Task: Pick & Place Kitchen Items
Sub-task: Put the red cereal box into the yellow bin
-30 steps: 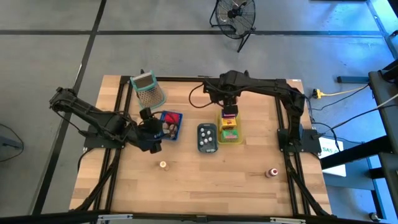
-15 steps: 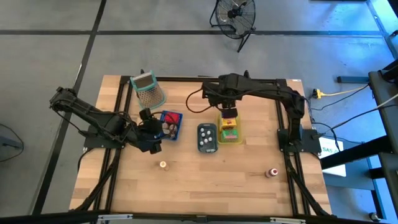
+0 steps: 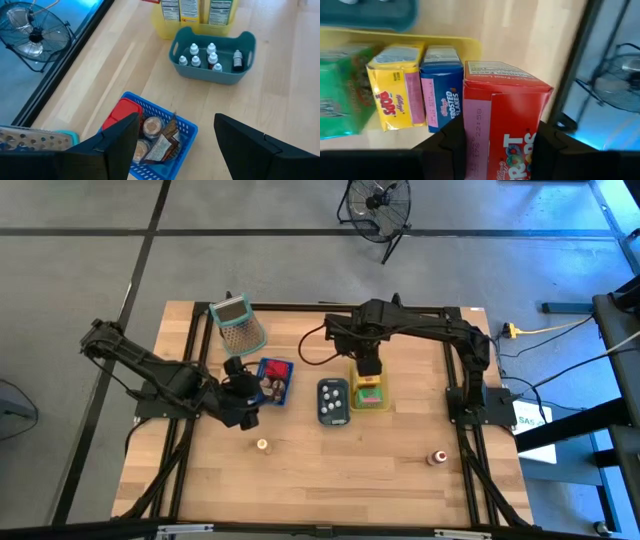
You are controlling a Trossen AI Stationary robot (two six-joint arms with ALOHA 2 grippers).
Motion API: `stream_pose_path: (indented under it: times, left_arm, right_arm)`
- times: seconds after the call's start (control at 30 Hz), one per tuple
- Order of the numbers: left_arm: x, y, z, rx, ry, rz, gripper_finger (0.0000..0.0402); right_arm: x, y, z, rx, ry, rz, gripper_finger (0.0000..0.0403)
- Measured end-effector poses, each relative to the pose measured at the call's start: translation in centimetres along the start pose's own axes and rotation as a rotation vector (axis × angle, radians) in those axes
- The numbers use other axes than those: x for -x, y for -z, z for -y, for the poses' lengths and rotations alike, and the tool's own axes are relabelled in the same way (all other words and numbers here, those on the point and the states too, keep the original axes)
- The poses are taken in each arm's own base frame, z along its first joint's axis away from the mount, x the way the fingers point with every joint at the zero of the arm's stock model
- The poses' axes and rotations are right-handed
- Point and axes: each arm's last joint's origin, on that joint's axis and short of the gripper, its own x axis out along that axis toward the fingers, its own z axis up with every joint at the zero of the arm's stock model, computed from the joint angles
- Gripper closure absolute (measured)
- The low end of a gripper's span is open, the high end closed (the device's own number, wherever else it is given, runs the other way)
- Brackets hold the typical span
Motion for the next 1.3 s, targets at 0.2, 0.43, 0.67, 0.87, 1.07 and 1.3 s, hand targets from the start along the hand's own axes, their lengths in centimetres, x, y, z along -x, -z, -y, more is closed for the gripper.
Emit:
stream_pose_path:
  times: [0.2,0.43,0.67,0.87,1.07,1.3]
  left_arm:
    - [0.4,0.2,0.4,-0.016,0.012,0.012,0.0149]
    - [0.4,0.2,0.4,-0.019,-0.003,0.023,0.0149]
    - [0.4,0.2,0.4,-0.021,-0.003,0.023,0.0149]
    - [0.4,0.2,0.4,-0.022,-0.004,0.024,0.0149]
    - [0.4,0.2,0.4,-0.022,-0.004,0.023,0.0149]
    - [0.4,0.2,0.4,-0.022,-0.005,0.025,0.0149]
  right_arm:
    - [0.0,-0.1,-0.2,0.009,-0.09,0.026,0.0257]
    - [0.0,-0.1,-0.2,0.013,-0.09,0.026,0.0257]
    - [-0.2,-0.1,-0.2,0.011,-0.11,0.036,0.0257]
    - [-1.3,-0.1,-0.2,0.006,-0.144,0.018,0.0257]
    - [-2.6,0.0,-0.3,0.007,-0.169,-0.008,0.0257]
    - [-2.9,-0.3,-0.2,0.014,-0.221,0.032,0.0257]
